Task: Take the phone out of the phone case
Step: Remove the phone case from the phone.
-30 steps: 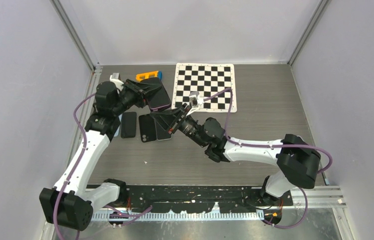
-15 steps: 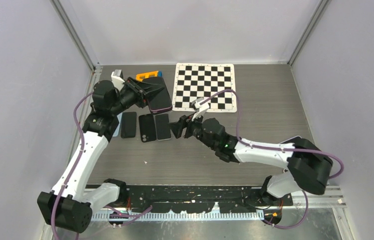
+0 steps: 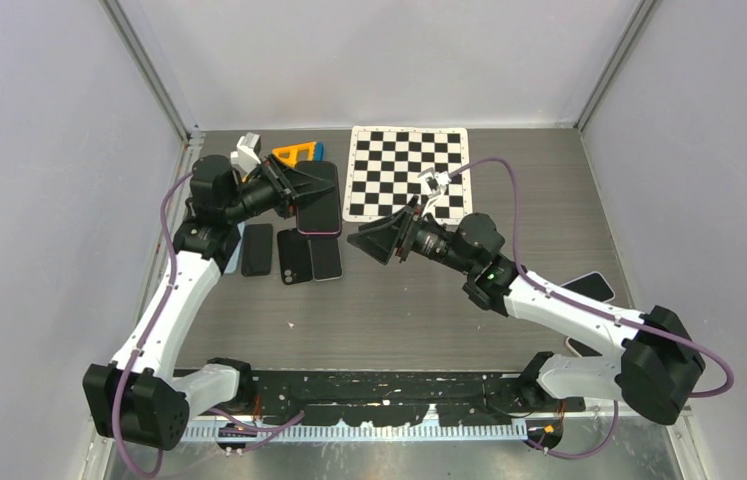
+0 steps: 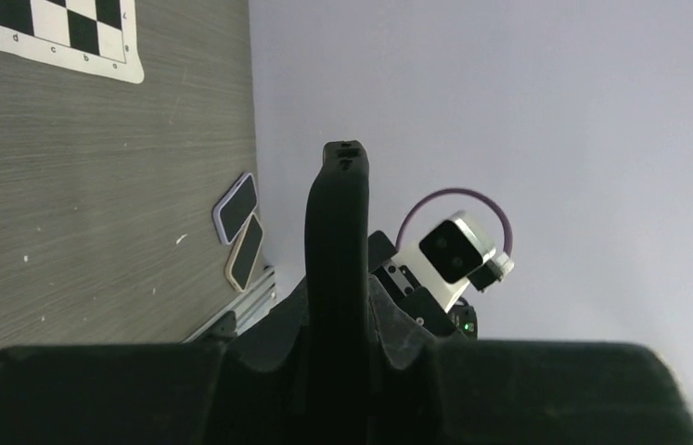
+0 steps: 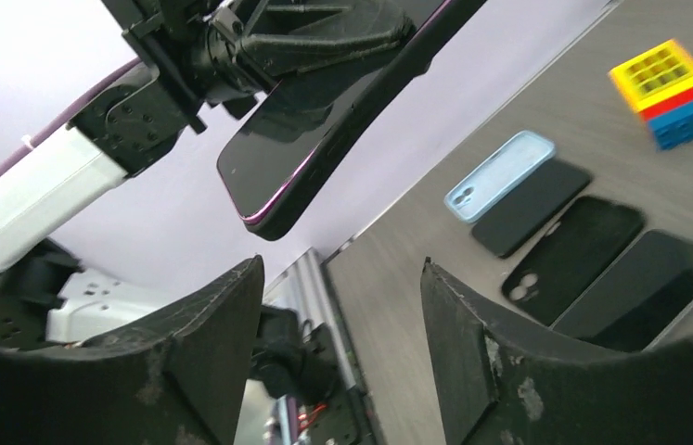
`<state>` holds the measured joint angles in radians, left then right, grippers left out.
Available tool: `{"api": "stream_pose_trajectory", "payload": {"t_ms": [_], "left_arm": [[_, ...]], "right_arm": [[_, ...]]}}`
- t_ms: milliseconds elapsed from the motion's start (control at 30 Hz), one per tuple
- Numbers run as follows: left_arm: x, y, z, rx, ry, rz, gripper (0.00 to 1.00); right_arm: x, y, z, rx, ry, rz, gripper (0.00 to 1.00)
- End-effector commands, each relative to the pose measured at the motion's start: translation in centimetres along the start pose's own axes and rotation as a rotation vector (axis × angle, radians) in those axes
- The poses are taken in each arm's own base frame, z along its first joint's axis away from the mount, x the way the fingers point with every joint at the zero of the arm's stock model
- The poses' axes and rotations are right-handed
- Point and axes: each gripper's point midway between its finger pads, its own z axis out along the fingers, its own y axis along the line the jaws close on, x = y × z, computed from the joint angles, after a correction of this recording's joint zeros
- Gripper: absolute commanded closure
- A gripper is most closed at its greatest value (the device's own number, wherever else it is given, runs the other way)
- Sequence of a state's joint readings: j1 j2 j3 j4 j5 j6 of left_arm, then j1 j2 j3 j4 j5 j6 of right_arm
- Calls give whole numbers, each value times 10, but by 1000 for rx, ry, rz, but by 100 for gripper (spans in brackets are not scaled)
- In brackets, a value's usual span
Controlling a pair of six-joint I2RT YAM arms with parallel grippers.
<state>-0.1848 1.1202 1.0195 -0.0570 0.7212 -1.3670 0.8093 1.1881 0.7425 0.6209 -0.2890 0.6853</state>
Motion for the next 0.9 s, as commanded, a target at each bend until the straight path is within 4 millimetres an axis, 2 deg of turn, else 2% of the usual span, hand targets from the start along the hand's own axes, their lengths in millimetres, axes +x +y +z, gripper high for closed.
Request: {"api": "stream_pose_trajectory", "payload": {"t_ms": [0, 133, 367, 467, 567, 667, 733, 867], "left_arm": [[13, -39, -17, 95, 50, 192, 100], [12, -38, -16, 91, 43, 189, 100], [11, -41, -15, 106, 44, 185, 100], [11, -43, -16, 111, 43, 184, 100], [12, -42, -16, 112, 46, 173, 100], [13, -42, -17, 117, 41, 131, 100], [14, -45, -18, 142, 38, 97, 100], [18, -53, -23, 172, 48, 56, 100]], "right_arm": [[-3, 36, 9, -161, 64, 126, 34], [0, 40, 17, -199, 92, 165, 36], [-4, 52, 19, -285, 70, 178, 29], [-6, 51, 22, -280, 64, 183, 32], [-5, 48, 26, -272, 67, 192, 45], [0, 41, 30, -253, 80, 201, 65], [3, 36, 33, -241, 87, 204, 73], [14, 12, 40, -171, 103, 228, 87]]}}
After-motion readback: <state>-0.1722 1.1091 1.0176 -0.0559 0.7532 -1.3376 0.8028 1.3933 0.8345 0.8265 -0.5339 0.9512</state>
